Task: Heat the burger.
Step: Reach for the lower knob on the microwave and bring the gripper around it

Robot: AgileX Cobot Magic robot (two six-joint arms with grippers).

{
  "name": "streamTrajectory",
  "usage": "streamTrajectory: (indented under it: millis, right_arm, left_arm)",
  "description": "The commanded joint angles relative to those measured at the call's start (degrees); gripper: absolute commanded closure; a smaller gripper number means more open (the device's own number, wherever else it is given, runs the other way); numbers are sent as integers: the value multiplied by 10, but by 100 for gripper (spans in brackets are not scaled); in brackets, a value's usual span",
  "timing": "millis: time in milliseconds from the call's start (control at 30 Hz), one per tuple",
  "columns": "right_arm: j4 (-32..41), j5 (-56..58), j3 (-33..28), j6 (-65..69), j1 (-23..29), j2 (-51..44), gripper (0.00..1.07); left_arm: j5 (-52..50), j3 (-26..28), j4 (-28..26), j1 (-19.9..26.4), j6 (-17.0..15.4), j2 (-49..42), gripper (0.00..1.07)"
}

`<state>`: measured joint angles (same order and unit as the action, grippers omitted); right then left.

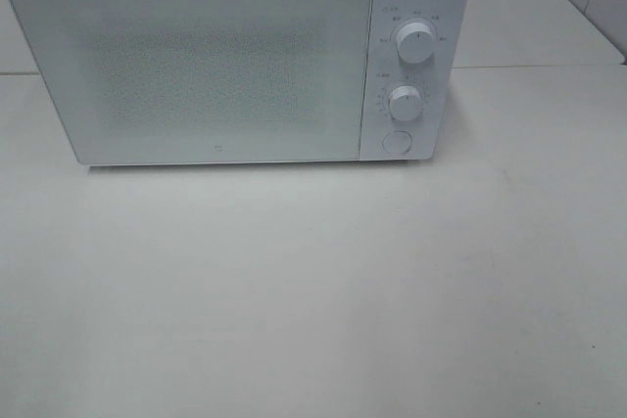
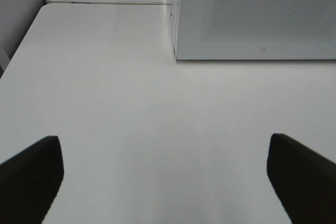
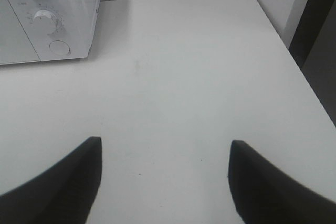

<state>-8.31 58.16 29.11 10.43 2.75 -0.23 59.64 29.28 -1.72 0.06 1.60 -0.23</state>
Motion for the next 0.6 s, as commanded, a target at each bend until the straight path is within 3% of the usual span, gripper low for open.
streamTrajectory:
  millis: [33, 600]
  right_arm:
    - [-2, -4, -1, -5, -2, -13, 41]
    - [-2, -4, -1, -5, -2, -13, 41]
  left_arm:
    - [-2, -3, -1, 1, -5, -13, 8]
    - [-2, -3, -1, 1, -5, -13, 9]
